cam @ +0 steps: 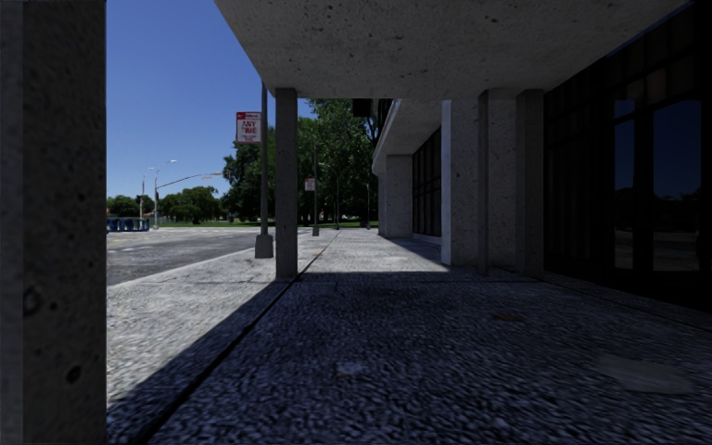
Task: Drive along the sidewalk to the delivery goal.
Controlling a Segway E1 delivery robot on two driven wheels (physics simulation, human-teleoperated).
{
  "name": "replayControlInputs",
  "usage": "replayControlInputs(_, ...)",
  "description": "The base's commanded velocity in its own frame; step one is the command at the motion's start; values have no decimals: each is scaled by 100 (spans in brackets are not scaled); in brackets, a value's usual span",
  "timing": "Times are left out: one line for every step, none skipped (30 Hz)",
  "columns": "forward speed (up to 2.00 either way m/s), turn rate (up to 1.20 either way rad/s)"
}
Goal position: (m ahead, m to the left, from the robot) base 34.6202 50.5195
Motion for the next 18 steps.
replayControlInputs(200, 0)
replayControlInputs(200, 0)
replayControlInputs(200, 0)
replayControlInputs(200, 0)
replayControlInputs(200, 0)
replayControlInputs(200, 0)
replayControlInputs(200, 0)
replayControlInputs(200, 0)
replayControlInputs(200, 0)
replayControlInputs(200, 0)
replayControlInputs(200, 0)
replayControlInputs(200, 0)
replayControlInputs(200, 0)
replayControlInputs(200, 0)
replayControlInputs(200, 0)
replayControlInputs(200, 0)
replayControlInputs(200, 0)
replayControlInputs(200, 0)
